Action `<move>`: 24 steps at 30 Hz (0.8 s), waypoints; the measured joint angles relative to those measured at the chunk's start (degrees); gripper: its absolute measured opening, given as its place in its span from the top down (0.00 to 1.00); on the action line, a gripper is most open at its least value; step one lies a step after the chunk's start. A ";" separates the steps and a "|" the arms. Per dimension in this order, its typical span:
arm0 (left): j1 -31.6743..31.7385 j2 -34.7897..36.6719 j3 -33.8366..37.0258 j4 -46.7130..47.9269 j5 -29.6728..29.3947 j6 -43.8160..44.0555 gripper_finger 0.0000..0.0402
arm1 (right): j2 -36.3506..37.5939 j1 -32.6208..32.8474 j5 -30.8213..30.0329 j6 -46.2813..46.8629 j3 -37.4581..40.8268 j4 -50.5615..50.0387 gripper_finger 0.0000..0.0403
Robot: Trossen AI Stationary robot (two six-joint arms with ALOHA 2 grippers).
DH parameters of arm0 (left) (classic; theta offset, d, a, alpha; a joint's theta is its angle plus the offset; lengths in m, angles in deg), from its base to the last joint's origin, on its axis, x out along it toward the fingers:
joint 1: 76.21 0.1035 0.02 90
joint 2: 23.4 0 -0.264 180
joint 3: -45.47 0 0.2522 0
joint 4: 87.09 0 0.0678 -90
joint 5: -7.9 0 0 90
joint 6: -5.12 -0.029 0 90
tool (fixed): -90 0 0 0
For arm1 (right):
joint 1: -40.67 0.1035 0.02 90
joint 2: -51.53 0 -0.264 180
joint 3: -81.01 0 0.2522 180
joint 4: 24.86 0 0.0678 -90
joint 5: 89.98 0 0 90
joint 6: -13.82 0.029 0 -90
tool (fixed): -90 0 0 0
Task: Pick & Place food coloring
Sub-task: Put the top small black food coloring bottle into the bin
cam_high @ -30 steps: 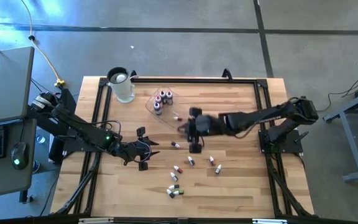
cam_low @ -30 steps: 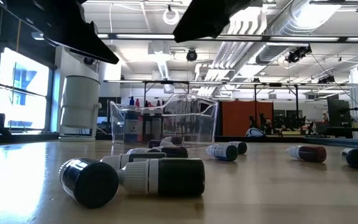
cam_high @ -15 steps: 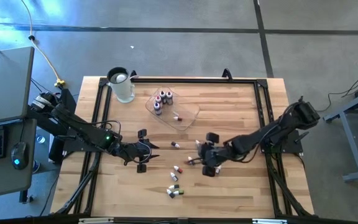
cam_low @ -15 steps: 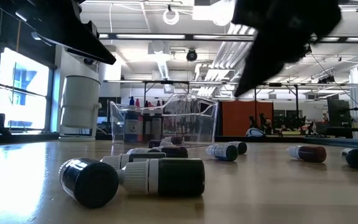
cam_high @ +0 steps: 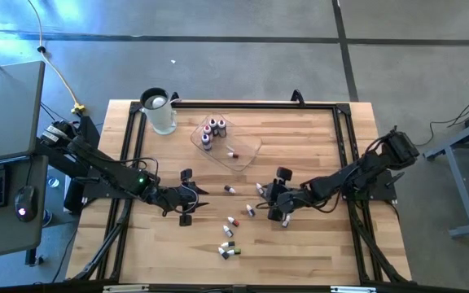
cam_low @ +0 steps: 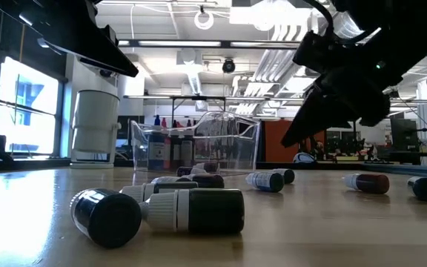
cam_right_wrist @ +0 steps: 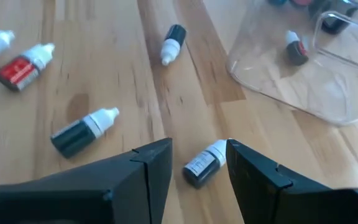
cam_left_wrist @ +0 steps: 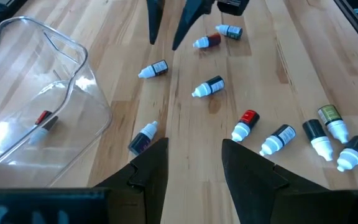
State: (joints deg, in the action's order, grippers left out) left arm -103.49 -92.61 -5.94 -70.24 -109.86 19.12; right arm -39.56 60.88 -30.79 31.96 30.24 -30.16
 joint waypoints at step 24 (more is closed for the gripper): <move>-0.11 0.00 0.00 -0.04 2.19 -0.02 0.63 | -0.02 -1.21 0.92 -4.23 0.45 4.25 0.64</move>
State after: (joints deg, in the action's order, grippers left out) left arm -103.60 -92.61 -5.94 -70.28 -107.67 19.10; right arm -39.58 59.67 -29.86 27.73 30.69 -25.91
